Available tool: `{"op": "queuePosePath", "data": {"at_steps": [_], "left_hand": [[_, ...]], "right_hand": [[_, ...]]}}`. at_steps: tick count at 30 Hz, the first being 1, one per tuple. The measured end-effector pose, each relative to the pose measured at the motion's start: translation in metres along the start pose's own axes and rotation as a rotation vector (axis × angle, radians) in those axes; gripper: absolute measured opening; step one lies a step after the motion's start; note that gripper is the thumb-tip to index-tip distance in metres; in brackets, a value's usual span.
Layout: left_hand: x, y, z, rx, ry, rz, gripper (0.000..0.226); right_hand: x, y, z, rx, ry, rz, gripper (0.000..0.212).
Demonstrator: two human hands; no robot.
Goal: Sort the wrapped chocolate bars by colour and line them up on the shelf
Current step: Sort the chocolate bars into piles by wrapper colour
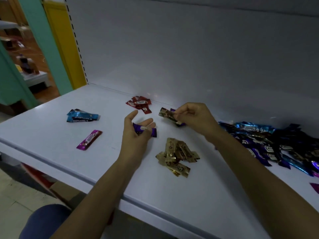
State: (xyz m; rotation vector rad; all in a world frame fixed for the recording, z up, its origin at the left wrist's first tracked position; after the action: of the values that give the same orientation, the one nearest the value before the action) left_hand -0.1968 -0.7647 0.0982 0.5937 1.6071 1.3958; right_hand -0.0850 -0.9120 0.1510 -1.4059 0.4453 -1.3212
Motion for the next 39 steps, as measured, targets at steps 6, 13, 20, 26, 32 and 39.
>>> {"op": "queuePosePath", "data": {"at_steps": [6, 13, 20, 26, 32, 39], "left_hand": [[-0.004, -0.001, -0.001, 0.004, -0.029, 0.033, 0.044], [-0.006, 0.002, -0.004, 0.019, -0.039, 0.004, 0.039], [-0.005, 0.003, -0.008, 0.074, 0.028, -0.102, 0.021], [-0.008, -0.002, -0.004, 0.059, -0.063, -0.018, 0.027], [-0.017, -0.002, -0.008, -0.171, -0.152, 0.528, 0.03], [-0.016, 0.002, -0.008, -0.158, -0.103, 0.457, 0.027]], "right_hand": [[0.015, -0.019, -0.073, 0.35, 0.178, -0.371, 0.003], [-0.016, -0.006, -0.096, 0.433, -0.026, -0.551, 0.038], [-0.048, -0.039, -0.062, 0.521, -0.047, -0.634, 0.034], [-0.041, -0.036, -0.032, 0.619, 0.121, -0.699, 0.02], [0.026, 0.018, 0.019, 0.243, 0.422, -0.888, 0.017], [0.026, 0.029, 0.019, 0.113, 0.253, -0.894, 0.024]]}}
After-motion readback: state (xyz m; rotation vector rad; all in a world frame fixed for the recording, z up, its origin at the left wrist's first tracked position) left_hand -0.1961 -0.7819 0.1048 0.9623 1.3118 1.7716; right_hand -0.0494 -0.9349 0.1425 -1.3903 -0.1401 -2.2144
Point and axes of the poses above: each hand's wrist, its own z-axis towards the middle knuckle, its own x-axis out of the back of the hand, y = z × x, the point moved 6 cm from there along z, towards the middle knuckle, and after that the axes turned 3 degrees about y, right-handed, at the moved point
